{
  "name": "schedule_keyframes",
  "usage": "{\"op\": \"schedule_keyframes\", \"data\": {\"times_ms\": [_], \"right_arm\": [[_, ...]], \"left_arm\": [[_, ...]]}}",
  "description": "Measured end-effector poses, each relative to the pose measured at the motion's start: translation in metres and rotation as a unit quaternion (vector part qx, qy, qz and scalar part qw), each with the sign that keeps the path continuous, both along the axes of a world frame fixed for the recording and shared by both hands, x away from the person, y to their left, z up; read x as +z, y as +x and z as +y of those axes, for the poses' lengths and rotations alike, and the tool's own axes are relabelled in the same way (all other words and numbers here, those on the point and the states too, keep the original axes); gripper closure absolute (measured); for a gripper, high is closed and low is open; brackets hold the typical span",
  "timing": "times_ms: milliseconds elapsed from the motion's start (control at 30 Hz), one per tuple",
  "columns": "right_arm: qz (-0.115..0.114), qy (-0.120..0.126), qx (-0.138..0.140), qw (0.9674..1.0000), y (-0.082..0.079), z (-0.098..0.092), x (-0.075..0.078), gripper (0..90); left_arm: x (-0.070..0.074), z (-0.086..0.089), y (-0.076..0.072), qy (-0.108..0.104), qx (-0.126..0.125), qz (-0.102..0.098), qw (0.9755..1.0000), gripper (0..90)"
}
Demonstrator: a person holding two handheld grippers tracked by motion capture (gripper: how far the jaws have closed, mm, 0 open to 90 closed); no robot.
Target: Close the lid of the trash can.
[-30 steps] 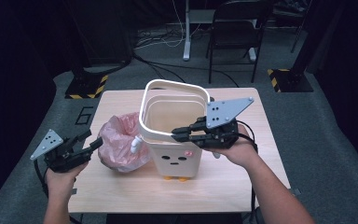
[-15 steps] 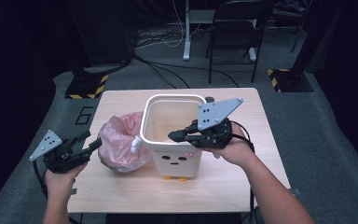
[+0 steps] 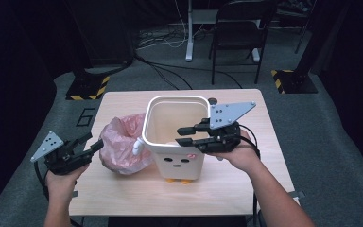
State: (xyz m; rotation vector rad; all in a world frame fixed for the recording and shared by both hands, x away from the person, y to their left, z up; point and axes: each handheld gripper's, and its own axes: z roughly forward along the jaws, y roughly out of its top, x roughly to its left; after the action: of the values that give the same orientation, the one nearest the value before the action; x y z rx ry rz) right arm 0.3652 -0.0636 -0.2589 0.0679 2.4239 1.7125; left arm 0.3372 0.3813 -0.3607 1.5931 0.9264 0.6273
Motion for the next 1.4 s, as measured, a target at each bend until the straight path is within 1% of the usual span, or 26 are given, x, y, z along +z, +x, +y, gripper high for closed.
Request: {"op": "schedule_keyframes", "data": {"times_ms": [167, 267, 533, 667, 767, 833, 867, 1033, 1133, 1200, 1267, 1400], "right_arm": [[0.005, 0.004, -0.013, 0.9999, -0.001, -0.008, -0.002, 62.8], [0.001, 0.008, -0.021, 0.9997, -0.004, -0.012, -0.004, 59.1], [-0.005, 0.021, -0.044, 0.9988, -0.014, -0.025, -0.005, 55.6], [-0.010, 0.026, -0.063, 0.9976, -0.019, -0.034, -0.007, 54.4], [-0.008, 0.034, -0.081, 0.9961, -0.021, -0.044, -0.011, 53.4], [-0.004, 0.039, -0.095, 0.9948, -0.021, -0.051, -0.013, 52.3], [-0.003, 0.040, -0.101, 0.9941, -0.022, -0.055, -0.014, 51.9], [0.002, 0.043, -0.134, 0.9900, -0.022, -0.072, -0.021, 50.6], [0.009, 0.051, -0.149, 0.9875, -0.022, -0.082, -0.025, 50.1], [0.011, 0.054, -0.157, 0.9860, -0.022, -0.086, -0.027, 49.8], [0.013, 0.057, -0.163, 0.9849, -0.023, -0.090, -0.030, 49.4], [0.012, 0.055, -0.178, 0.9824, -0.024, -0.095, -0.038, 48.5]], "left_arm": [[0.000, 0.000, 0.005, -0.003, -0.001, -0.001, 1.0000, 39.6], [0.001, -0.001, 0.009, -0.005, -0.004, -0.002, 1.0000, 39.5], [0.000, -0.005, 0.020, -0.010, -0.014, -0.001, 0.9999, 39.4], [-0.001, -0.008, 0.022, -0.011, -0.020, -0.001, 0.9997, 39.3], [-0.001, -0.008, 0.024, -0.008, -0.024, 0.000, 0.9997, 39.3], [-0.001, -0.009, 0.024, -0.013, -0.024, 0.001, 0.9996, 39.2], [-0.001, -0.009, 0.025, -0.012, -0.025, 0.000, 0.9996, 39.2], [-0.002, -0.010, 0.027, -0.012, -0.024, 0.004, 0.9996, 39.1], [-0.002, -0.010, 0.028, -0.011, -0.024, 0.003, 0.9996, 39.1], [-0.002, -0.010, 0.029, -0.014, -0.023, 0.005, 0.9996, 39.1], [-0.003, -0.010, 0.030, -0.012, -0.025, 0.004, 0.9996, 39.1], [-0.003, -0.011, 0.032, -0.013, -0.025, 0.006, 0.9996, 39.0]]}}
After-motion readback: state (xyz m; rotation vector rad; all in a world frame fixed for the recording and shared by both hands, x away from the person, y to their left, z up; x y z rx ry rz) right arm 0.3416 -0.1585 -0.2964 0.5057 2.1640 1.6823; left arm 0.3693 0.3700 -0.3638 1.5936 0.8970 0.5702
